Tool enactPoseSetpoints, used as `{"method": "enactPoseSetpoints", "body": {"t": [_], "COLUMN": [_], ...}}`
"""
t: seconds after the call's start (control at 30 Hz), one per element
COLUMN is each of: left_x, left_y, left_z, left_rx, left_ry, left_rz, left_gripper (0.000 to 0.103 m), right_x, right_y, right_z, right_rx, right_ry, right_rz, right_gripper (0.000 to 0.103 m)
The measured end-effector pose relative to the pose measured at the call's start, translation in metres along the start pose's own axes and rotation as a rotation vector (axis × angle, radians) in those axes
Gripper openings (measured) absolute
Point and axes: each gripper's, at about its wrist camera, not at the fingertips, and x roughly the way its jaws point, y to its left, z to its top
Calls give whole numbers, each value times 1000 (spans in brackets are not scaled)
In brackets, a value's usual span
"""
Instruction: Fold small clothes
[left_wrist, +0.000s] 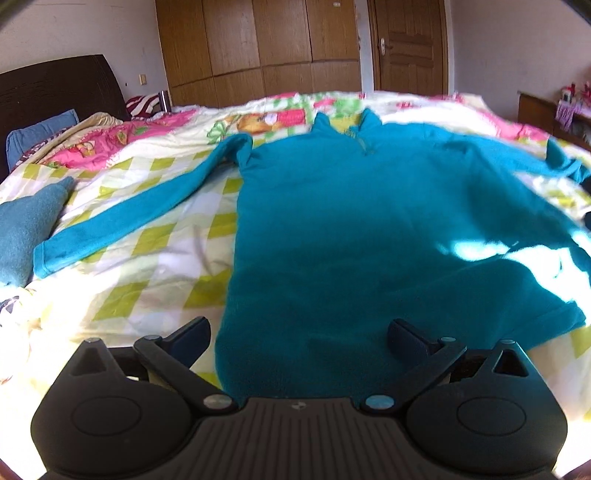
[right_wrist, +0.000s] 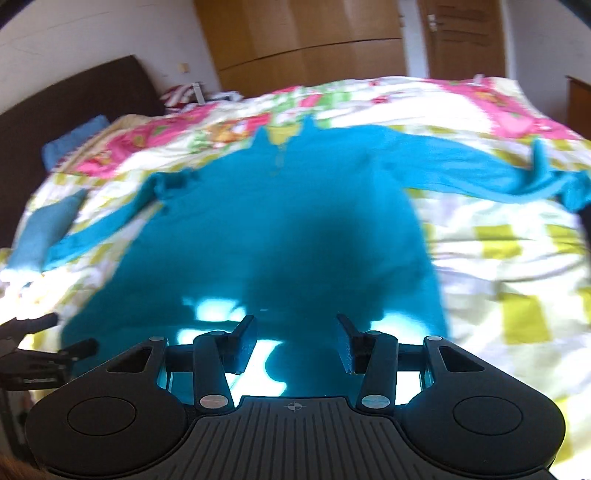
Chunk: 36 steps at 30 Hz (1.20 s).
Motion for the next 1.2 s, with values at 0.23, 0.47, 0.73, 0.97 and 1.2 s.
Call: {"method": "enactPoseSetpoints", "body": {"t": [0.23, 0.47, 0.73, 0.97, 1.2], "left_x": [-20, -25, -49, -63, -73], "left_y": [-15, -32, -32, -37, -58], "left_z": [-4, 3, -15, -8, -19], "left_rx": [32, 99, 44, -39, -59], "left_ry": [-11, 89, 106, 90, 77], "left_rz": [58, 47, 39, -6, -42], "left_gripper": [103, 103, 103, 103, 103], "right_x": [4, 1, -44, -52, -52], "right_y": [-55, -52, -29, 27, 70], "right_z": [-43, -54, -69, -80, -106], "right_rx": [154, 108, 84, 56, 18], "right_ry": [37, 70, -32, -73, -73], "right_rz": [-142, -197, -170, -29, -1], "right_gripper": [46, 43, 44, 45, 45]}}
